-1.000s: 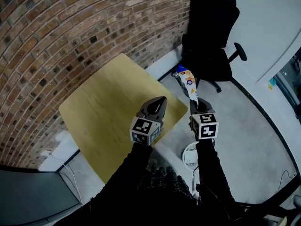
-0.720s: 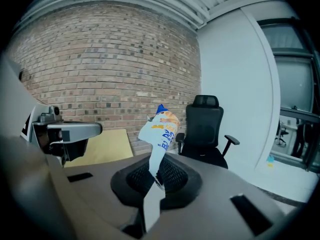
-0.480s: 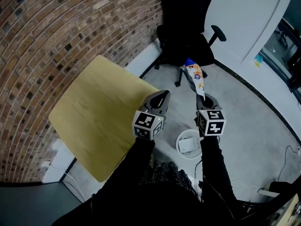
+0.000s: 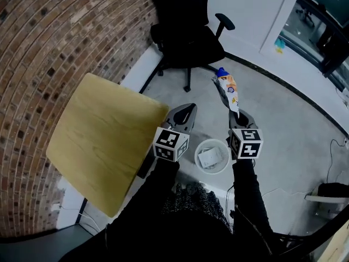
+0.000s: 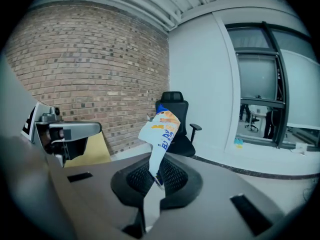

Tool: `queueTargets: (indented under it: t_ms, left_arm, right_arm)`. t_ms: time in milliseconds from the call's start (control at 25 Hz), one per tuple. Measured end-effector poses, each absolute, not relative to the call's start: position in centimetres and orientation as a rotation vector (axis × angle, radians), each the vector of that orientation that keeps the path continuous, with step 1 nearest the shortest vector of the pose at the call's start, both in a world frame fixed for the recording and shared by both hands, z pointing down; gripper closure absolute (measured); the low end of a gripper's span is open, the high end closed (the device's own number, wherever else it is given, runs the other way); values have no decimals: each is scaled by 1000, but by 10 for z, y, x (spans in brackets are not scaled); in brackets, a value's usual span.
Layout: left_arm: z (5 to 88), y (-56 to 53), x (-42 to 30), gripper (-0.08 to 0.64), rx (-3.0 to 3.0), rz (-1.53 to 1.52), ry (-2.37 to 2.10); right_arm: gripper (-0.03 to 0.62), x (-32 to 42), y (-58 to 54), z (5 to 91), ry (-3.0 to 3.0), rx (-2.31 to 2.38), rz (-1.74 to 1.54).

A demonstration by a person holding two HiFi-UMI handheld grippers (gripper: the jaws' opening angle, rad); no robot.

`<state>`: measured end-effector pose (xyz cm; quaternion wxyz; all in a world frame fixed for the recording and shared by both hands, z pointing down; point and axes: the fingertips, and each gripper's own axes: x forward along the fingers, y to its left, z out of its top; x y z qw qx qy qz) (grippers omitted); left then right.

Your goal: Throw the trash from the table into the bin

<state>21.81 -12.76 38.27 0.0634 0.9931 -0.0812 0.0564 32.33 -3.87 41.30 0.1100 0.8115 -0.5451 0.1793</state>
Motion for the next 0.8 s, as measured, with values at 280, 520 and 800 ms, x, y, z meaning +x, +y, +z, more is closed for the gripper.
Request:
queueTargets:
  t_ms: [280, 520, 800]
  left_arm:
    - [394, -87, 257, 554, 3001, 198, -98]
    - [411, -59, 272, 554, 3001, 253, -1]
    - [444, -46, 262, 554, 2980, 357, 35]
  right_arm:
    - [580, 352, 15, 424, -1489, 2475, 569]
    - [580, 358, 51, 444, -1425, 2522, 633]
    - [580, 341, 72, 482, -1416, 2529, 740]
